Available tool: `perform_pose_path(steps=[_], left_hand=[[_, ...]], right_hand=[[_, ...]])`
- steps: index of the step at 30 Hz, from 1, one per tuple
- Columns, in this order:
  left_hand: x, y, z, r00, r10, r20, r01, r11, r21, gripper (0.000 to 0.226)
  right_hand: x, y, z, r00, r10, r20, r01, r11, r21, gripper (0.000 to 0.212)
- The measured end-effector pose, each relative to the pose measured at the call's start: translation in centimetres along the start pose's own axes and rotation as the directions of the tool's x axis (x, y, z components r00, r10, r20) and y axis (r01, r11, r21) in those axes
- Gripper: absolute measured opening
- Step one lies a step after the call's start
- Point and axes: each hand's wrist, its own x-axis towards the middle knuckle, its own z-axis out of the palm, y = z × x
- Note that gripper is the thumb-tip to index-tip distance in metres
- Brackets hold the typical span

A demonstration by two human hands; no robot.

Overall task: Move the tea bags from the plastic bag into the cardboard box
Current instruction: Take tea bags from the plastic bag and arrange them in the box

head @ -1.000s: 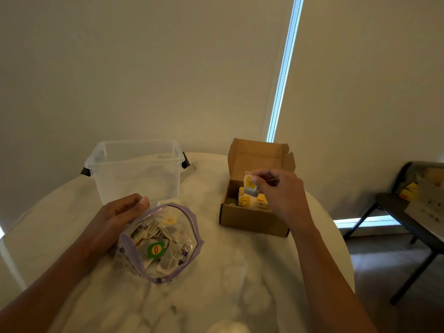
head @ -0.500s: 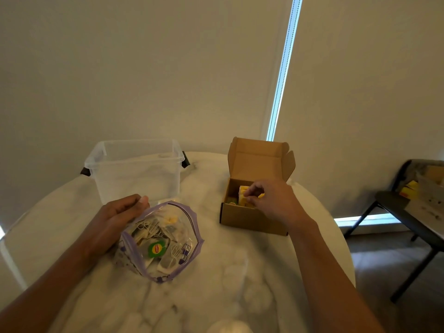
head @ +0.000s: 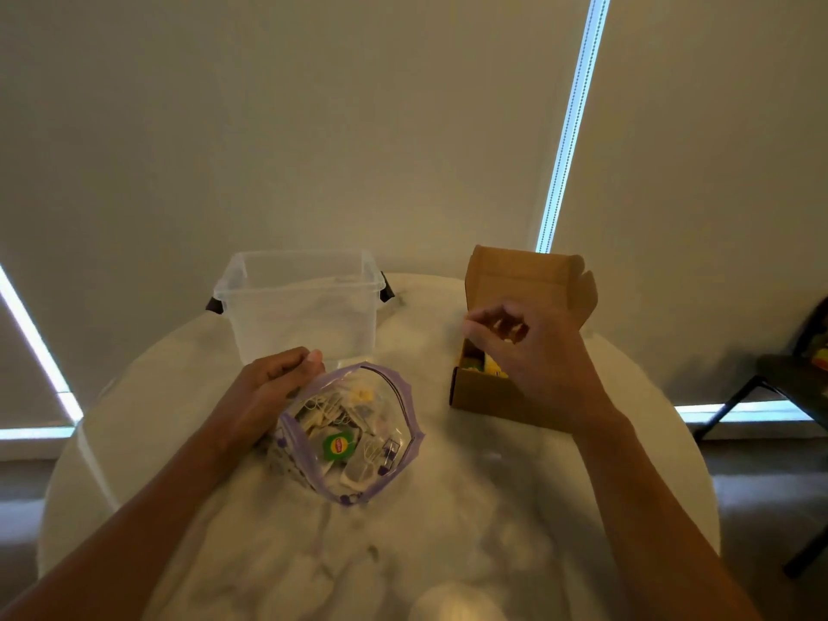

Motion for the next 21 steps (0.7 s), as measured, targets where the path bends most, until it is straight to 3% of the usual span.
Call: perform_pose_path(steps=[3,8,15,21], left_hand=[[0.0,0.2,-0.1,1.000,-0.011,0.008,0.011,1.000,-0.024,0.060],[0.1,0.4,-0.1,1.000,0.005,0.015,-0.004,0.999,-0.053,0.060],[0.4,0.5,-0.2,0.999,0.042,0.034,-0.040,0.998,-0.053,0.053],[0.6,0.1,-0.4,0.997,0.060,0.039,-0.059,0.998,-0.013,0.052]], right_hand=[[-1.2,-3.2,1.5,0.965,-0.164,0.203,0.139,0.981,0.132,0.019],[-2.7,-6.4,4.8,0.799,-0.317,0.511,0.253,0.948,0.192,0.019],[-4.3,-7.7,10.7,0.598,-0.482,0.641,0.600,0.799,0.042,0.020],[-4.6,-7.1,11.3,0.575,-0.536,0.618,0.704,0.709,-0.041,0.028]])
